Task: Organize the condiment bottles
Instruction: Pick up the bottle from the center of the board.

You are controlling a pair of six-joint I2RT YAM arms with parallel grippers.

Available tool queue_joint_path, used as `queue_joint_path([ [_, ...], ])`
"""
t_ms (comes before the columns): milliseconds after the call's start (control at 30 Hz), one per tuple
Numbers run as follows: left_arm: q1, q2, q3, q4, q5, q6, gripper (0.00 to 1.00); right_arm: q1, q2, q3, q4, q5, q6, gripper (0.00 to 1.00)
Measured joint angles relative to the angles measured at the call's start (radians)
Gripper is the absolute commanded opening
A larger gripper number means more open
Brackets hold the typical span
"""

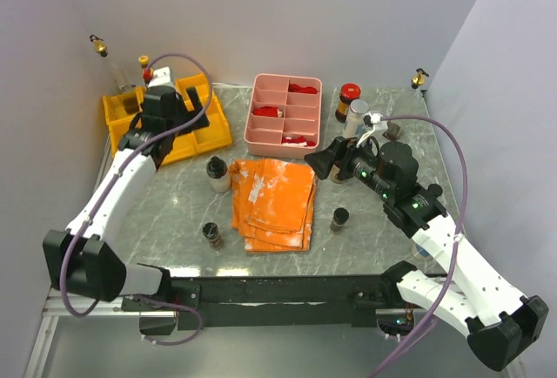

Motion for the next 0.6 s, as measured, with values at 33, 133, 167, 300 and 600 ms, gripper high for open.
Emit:
queue_joint_path([
  [33,-0.007,-0.022,-0.021,-0.02,0.022,-0.006,0.96,0.0,0.0,0.0,0.0,-0.001,0.0,0.96],
  [133,-0.037,-0.069,-0.075,-0.064,0.042,-0.009,0.97,0.0,0.002,0.0,0.0,0.0,0.0,0.96],
  [167,-0.054,-0.085,-0.099,-0.077,0.041,-0.007,0.97,0.0,0.002,0.0,0.0,0.0,0.0,0.96],
  [300,-0.116,-0.111,-0.186,-0.082,0.047,0.01,0.99,0.0,0.002,-0.002,0.002,0.001,0.0,0.95],
  [600,-0.196,0.063,-0.153,-0.142,0.06,0.037,0.93,0.0,0.005,-0.003,0.003,0.0,0.0,0.95],
])
